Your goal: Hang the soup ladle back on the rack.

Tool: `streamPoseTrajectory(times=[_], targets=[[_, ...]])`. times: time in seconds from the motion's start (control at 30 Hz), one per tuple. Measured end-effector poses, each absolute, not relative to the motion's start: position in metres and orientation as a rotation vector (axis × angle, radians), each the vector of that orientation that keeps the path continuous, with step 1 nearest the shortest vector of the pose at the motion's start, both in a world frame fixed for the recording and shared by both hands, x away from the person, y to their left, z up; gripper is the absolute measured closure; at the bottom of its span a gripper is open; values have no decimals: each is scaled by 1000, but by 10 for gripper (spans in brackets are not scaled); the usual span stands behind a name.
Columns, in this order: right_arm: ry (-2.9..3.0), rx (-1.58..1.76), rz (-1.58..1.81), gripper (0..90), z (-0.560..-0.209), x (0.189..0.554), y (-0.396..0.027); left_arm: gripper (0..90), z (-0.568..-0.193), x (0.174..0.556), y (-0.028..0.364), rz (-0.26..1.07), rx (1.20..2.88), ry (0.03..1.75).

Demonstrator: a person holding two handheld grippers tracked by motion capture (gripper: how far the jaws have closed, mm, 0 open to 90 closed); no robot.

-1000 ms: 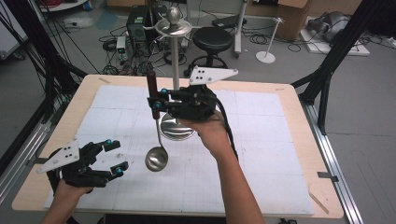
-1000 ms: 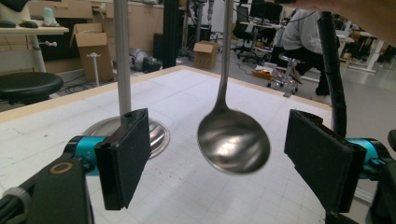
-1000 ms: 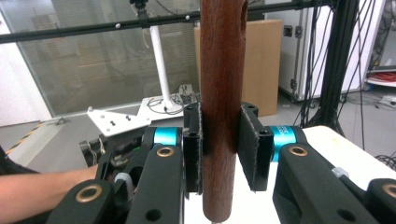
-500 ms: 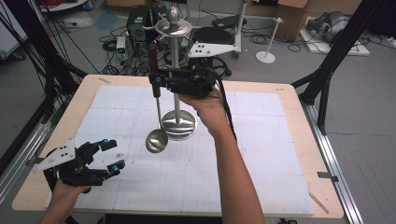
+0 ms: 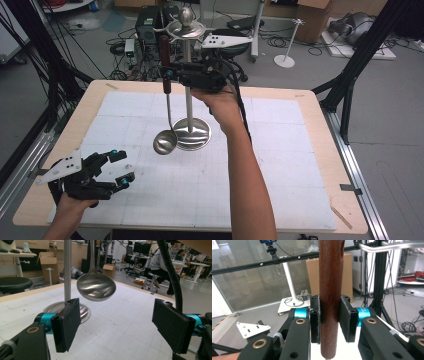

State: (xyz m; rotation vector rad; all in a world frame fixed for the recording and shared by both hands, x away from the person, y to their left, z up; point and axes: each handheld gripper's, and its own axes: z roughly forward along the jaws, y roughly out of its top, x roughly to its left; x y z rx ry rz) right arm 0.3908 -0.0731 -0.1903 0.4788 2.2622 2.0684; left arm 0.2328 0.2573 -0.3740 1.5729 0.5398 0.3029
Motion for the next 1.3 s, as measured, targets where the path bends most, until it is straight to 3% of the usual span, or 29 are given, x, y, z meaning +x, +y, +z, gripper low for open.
streamPoseTrajectory(times=[1.3], targets=[[2256,538,2089,723,-194,410,-84,235,-375,231,257,282,1576,531]])
